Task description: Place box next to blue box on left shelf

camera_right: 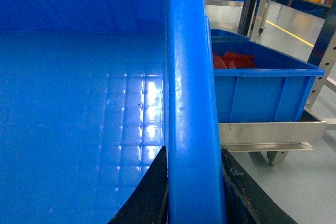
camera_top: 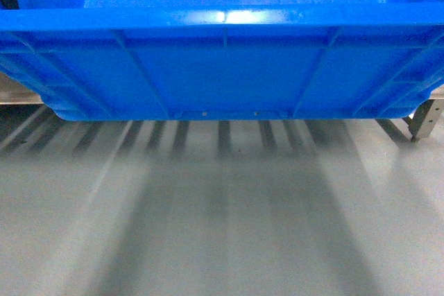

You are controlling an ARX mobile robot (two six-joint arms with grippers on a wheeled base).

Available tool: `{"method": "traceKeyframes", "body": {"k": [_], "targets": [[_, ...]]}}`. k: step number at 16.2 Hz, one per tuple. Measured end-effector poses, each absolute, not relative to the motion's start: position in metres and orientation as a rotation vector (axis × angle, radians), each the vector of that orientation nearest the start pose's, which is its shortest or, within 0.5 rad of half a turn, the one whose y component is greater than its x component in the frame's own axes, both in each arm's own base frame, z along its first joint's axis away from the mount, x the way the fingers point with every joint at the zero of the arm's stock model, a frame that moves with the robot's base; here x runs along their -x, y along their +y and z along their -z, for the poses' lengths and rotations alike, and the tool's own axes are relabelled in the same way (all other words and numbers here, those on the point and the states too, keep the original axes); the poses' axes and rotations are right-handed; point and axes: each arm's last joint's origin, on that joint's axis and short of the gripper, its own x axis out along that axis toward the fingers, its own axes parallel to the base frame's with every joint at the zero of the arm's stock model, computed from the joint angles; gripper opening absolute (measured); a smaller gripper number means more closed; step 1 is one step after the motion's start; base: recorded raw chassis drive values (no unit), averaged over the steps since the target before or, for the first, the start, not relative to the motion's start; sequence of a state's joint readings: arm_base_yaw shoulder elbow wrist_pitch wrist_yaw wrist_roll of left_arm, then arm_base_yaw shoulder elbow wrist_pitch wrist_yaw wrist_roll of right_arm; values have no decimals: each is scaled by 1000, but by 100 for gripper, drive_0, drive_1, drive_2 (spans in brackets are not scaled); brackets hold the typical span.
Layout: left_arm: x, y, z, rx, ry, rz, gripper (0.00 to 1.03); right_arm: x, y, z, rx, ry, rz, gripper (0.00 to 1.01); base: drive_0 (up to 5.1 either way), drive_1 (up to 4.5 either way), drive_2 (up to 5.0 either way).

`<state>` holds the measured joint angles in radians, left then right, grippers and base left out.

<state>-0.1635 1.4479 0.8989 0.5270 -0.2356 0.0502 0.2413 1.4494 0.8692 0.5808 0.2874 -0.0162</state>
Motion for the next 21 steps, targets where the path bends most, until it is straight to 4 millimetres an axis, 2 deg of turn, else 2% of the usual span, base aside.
{"method": "traceKeyframes", "body": {"k": [21], "targets": [[-321, -46, -287, -56, 23, -71, 19, -314, 69, -281, 17, 3, 47, 21, 25, 457, -407]]}}
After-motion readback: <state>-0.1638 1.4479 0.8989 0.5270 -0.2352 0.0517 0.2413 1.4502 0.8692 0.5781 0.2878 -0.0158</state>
